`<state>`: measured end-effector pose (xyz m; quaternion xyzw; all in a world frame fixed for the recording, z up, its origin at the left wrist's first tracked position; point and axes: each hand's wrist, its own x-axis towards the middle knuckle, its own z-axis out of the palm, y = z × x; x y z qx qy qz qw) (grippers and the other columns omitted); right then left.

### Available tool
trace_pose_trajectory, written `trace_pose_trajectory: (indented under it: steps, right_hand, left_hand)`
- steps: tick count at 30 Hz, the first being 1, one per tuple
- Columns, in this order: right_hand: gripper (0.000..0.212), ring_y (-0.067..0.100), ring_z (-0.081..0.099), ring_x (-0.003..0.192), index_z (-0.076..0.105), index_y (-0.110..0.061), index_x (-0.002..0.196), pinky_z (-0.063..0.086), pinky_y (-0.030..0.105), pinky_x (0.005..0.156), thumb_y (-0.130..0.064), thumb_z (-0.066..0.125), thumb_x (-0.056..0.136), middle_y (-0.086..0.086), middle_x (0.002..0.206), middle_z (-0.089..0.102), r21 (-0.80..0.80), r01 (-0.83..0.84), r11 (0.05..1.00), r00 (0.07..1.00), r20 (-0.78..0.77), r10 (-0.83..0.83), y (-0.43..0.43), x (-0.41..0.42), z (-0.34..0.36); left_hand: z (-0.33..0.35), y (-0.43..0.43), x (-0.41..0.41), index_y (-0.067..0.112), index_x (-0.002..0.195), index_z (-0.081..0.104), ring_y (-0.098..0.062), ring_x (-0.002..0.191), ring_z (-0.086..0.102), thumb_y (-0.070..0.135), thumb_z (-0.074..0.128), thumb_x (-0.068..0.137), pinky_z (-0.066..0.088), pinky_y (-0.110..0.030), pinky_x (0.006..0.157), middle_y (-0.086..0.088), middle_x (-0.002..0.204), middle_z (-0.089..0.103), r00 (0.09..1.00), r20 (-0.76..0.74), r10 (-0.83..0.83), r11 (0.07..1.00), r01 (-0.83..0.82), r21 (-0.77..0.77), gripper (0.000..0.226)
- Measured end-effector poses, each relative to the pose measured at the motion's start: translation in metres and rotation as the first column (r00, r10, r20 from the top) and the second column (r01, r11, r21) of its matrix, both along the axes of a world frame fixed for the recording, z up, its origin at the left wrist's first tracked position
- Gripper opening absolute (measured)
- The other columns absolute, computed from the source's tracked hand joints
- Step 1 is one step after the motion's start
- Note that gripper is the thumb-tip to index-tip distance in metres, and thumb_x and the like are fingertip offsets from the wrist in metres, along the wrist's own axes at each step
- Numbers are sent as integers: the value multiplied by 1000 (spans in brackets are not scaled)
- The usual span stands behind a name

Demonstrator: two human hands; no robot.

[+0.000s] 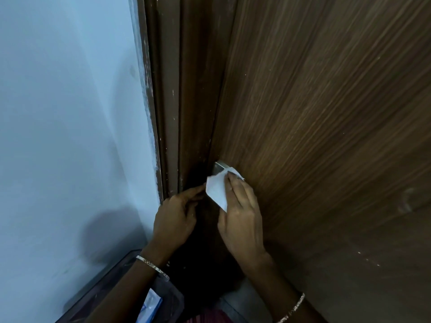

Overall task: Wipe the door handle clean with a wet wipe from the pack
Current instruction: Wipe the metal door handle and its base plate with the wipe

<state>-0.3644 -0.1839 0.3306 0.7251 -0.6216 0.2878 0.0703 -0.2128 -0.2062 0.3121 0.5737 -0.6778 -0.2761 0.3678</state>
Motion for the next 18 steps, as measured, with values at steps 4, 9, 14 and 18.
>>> trace_pose_trajectory:
  steps: [4,9,14,18]
  right_hand:
    - [59,23,43,142,48,0,145,39,39,116,-37,46,99,11,151,51,-51,16,999,1000,-18,-17,-13,17,6]
    - [45,24,53,134,61,-4,134,47,38,110,-25,63,96,10,142,60,-89,4,996,979,-204,-22,-35,28,9]
    - [27,22,65,108,74,-2,108,52,28,98,-1,70,81,10,116,73,-180,-27,983,996,-83,12,-30,-6,0]
    - [15,20,67,82,73,-3,89,54,25,85,6,74,77,7,90,72,-225,12,974,1000,22,-7,-20,-19,-8]
  left_hand:
    - [1,1,2,39,115,63,-10,86,70,3,48,76,54,-25,72,15,93,76,1000,10,-8,1000,8,-16,56]
    - [1,1,1,40,118,64,-14,87,72,3,50,78,54,-24,71,14,96,76,999,39,-22,999,24,-41,56]
    - [-3,1,1,46,131,58,-1,103,68,2,48,82,58,-32,90,20,111,72,999,-37,-19,1000,19,5,66]
    - [-3,0,2,43,133,57,2,104,66,-8,49,85,57,-31,93,16,112,72,998,-64,-28,999,29,20,71]
